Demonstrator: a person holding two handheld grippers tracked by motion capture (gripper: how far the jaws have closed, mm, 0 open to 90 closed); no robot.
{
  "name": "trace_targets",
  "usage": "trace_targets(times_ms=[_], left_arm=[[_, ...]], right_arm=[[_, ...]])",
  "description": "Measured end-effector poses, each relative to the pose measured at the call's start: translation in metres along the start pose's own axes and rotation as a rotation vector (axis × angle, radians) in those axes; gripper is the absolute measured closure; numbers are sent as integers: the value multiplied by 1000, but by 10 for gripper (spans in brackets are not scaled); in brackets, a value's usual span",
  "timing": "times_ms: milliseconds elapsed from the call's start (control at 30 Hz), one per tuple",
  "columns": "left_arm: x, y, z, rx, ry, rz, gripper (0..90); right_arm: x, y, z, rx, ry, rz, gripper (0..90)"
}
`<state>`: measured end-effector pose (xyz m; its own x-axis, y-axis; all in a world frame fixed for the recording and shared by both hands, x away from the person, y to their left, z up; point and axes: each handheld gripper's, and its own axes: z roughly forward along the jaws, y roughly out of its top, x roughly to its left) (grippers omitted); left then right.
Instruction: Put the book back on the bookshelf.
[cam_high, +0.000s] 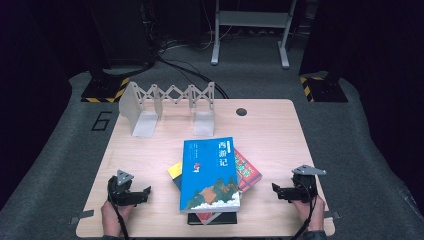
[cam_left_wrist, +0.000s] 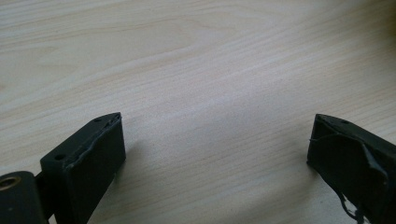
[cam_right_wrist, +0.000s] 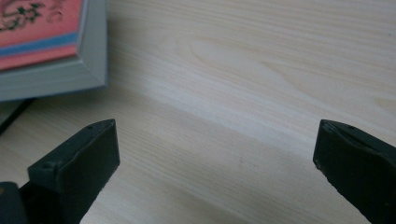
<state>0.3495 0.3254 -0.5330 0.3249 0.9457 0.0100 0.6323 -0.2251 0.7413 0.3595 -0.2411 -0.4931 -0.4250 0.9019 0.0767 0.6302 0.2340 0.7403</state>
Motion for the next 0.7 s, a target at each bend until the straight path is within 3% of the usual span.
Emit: trace_targets(times_ms=[367, 700], left_arm=[[0, 0, 0, 1, 0, -1, 41], [0, 0, 0, 2, -3, 2, 45]], right_arm=[[20, 31, -16, -29, 60, -25, 1], [44, 58, -23, -62, 120, -98, 11]])
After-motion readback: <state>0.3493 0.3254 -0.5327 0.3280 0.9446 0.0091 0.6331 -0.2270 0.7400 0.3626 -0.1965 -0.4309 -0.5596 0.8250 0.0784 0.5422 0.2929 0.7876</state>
